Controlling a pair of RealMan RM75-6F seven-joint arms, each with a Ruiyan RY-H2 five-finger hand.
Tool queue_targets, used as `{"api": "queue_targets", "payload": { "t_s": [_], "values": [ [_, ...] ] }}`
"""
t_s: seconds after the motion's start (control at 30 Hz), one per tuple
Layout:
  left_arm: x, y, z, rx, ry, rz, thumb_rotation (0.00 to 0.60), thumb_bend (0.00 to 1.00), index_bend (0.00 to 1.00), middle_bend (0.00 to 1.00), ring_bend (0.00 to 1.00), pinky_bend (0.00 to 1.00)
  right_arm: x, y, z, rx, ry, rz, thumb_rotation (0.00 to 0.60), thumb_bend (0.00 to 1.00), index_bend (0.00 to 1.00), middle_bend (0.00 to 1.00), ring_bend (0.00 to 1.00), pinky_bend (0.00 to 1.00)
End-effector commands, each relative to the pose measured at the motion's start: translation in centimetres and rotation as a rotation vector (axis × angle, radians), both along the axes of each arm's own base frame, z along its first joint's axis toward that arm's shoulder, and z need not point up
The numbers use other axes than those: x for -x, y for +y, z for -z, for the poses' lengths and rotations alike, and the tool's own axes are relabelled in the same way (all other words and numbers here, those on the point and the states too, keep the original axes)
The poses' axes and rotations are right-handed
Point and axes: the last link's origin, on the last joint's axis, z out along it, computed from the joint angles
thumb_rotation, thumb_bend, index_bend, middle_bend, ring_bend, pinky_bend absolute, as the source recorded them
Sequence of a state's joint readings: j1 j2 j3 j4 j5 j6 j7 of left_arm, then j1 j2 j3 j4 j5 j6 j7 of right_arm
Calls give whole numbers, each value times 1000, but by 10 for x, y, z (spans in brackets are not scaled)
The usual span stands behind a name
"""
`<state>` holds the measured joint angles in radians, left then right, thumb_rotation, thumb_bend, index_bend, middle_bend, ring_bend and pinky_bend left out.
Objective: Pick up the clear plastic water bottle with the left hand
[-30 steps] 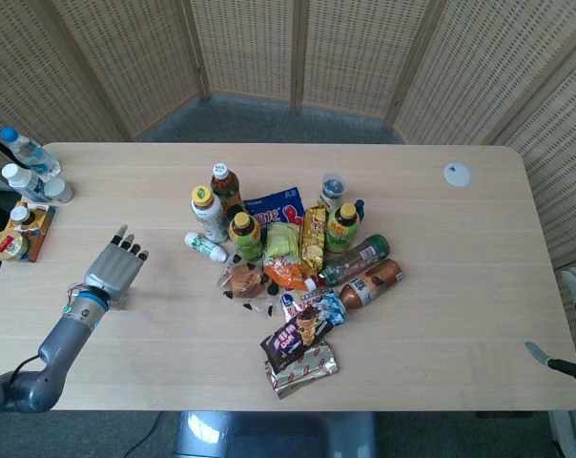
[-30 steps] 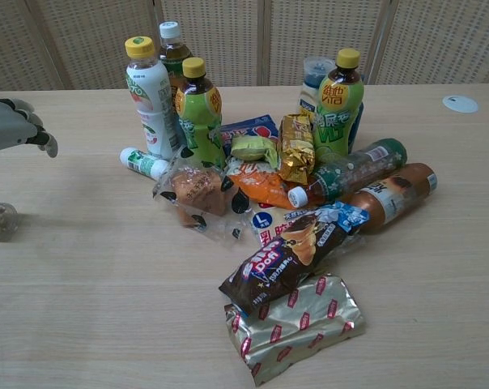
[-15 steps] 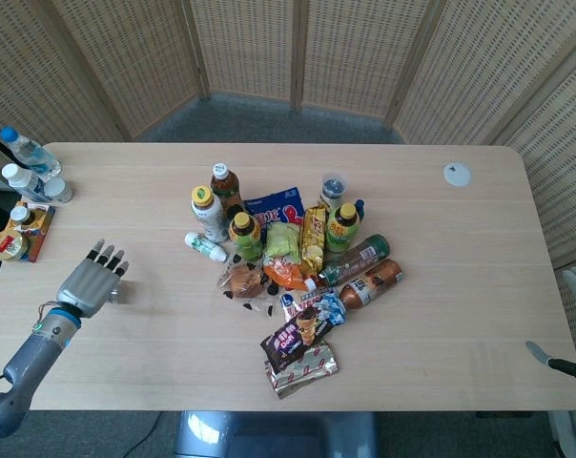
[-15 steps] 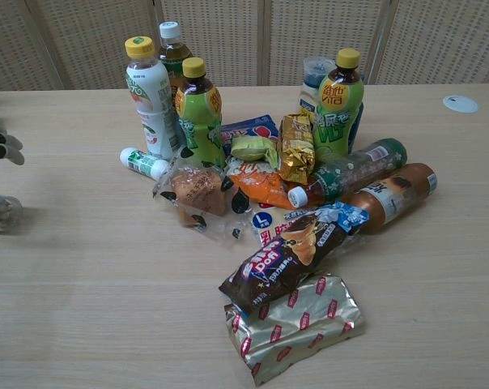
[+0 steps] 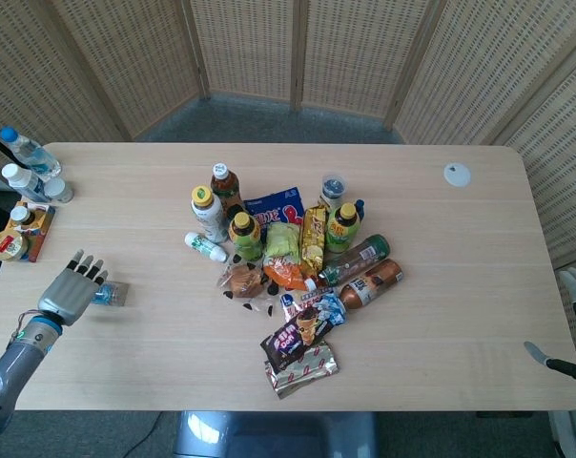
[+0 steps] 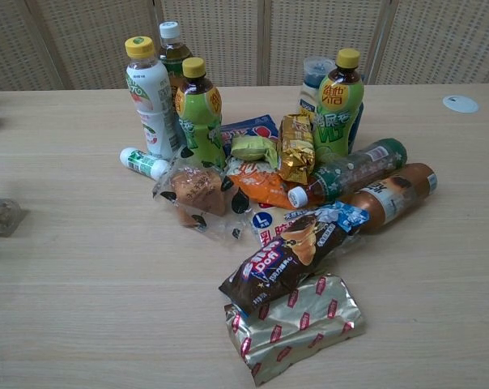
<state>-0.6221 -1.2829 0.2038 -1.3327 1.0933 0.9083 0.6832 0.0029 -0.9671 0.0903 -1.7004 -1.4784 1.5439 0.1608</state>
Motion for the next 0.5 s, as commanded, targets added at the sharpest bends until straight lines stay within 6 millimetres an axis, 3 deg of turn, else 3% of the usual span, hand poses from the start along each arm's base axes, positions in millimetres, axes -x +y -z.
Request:
{"api": "queue_targets", "payload": {
  "t_s": [0.03, 0.17, 0.23, 0.37, 0.5],
  "values": [
    [2, 1, 9, 1, -7, 10, 600, 0, 140, 0, 0, 0, 0, 0, 0, 1, -1, 1, 585, 0, 0, 0, 0, 0],
    [2, 3, 17, -2, -14, 18, 600, 0, 149, 7, 16, 7, 1, -1, 0, -1, -1, 1, 587, 0, 0, 0, 0, 0],
    [2, 4, 21, -3, -18, 22, 600, 0, 158, 83, 114, 66, 1, -1, 1, -1, 0, 2, 587, 0, 0, 0, 0, 0],
    [2, 4, 26, -8, -11, 46, 600, 0, 254, 343, 378, 381, 1, -1, 0, 0, -1, 1, 584, 0, 0, 0, 0, 0],
    [2, 5, 31, -25, -15, 63, 600, 0, 419, 504, 542, 583, 1, -1, 0, -1, -2, -1, 586, 0, 0, 0, 0, 0]
  ]
}}
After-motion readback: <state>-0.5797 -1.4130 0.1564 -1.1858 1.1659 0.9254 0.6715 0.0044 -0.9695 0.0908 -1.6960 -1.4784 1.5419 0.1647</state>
